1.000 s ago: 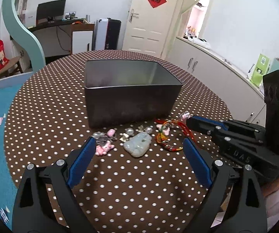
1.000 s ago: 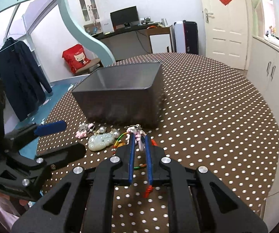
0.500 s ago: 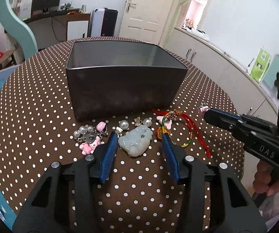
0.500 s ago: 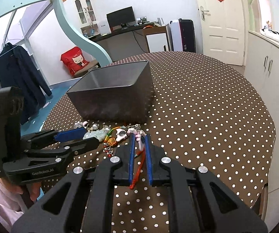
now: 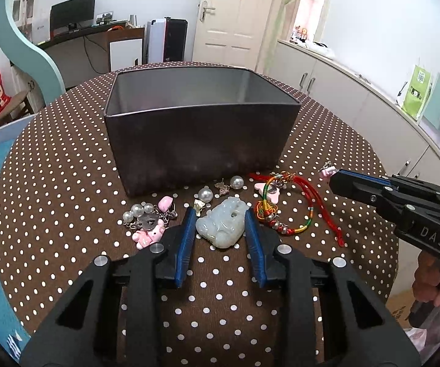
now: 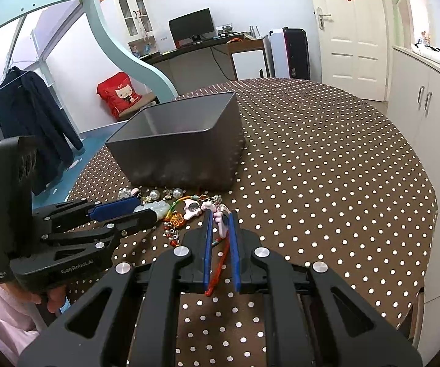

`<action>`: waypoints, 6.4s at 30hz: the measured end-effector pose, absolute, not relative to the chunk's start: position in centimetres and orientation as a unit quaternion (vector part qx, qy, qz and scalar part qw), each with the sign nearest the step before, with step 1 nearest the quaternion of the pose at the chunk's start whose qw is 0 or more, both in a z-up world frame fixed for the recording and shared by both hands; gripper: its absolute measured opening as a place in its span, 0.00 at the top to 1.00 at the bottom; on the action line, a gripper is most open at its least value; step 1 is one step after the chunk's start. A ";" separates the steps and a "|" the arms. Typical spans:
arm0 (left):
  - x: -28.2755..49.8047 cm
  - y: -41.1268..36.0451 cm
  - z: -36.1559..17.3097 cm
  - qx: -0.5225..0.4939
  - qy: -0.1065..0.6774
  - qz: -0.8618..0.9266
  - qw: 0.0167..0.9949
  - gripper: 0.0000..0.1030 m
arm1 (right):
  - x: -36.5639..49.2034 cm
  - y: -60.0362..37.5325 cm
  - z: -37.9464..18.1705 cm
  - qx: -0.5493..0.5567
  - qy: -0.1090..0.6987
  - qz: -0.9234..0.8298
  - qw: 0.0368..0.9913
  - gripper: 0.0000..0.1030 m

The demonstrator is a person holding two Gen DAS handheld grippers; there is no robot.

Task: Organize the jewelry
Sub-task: 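Grasp a red-cord charm with the right tool while the left tool grasps the white jade pendant, then lift the jade pendant and red-cord charm and carry both over the grey box, then open both tools to drop the pendant and charm into the box, then grasp the pink bunny charm with the left tool while the right tool grasps the red cord bracelet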

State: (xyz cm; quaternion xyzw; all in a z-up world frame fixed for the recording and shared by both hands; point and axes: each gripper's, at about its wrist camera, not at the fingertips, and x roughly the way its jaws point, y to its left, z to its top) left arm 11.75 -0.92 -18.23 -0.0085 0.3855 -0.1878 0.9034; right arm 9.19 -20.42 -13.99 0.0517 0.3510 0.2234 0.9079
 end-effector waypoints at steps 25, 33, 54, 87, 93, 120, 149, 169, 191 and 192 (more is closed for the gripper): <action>10.9 -3.2 -18.1 0.032 0.400 -0.221 0.889 0.53 | 9.0 -20.2 -13.7 0.041 0.356 0.227 0.905 0.91; 11.3 -5.3 -18.7 0.071 0.386 -0.192 0.899 0.70 | 9.1 -21.8 -14.1 0.058 0.358 0.214 0.907 0.91; 10.7 -3.9 -17.5 0.052 0.376 -0.185 0.906 0.71 | 8.9 -22.4 -13.2 0.058 0.347 0.218 0.910 0.91; 15.6 0.5 -10.3 -0.003 0.316 -0.163 0.935 0.71 | 15.4 -16.0 -9.6 -0.004 0.309 0.248 0.918 0.88; 16.4 0.4 -11.1 -0.004 0.326 -0.160 0.932 0.71 | 15.5 -16.6 -10.1 0.003 0.322 0.233 0.917 0.83; 21.6 -1.0 -12.8 0.006 0.383 -0.153 0.911 0.70 | 15.3 -16.2 -9.5 0.005 0.323 0.240 0.915 0.65; 11.4 4.3 -11.0 -0.005 0.330 -0.115 0.937 0.13 | 10.5 -21.2 -10.9 0.016 0.338 0.136 0.931 0.20; 11.5 2.7 -16.5 0.033 0.376 -0.122 0.918 0.39 | 9.4 -21.1 -15.9 0.030 0.391 0.083 0.916 0.19; 10.3 2.8 -17.0 0.007 0.386 -0.136 0.912 0.84 | 12.1 -19.9 -15.5 0.004 0.402 0.109 0.909 0.47; 10.1 2.9 -16.8 0.004 0.384 -0.136 0.913 0.84 | 12.2 -19.8 -15.6 0.007 0.404 0.113 0.908 0.50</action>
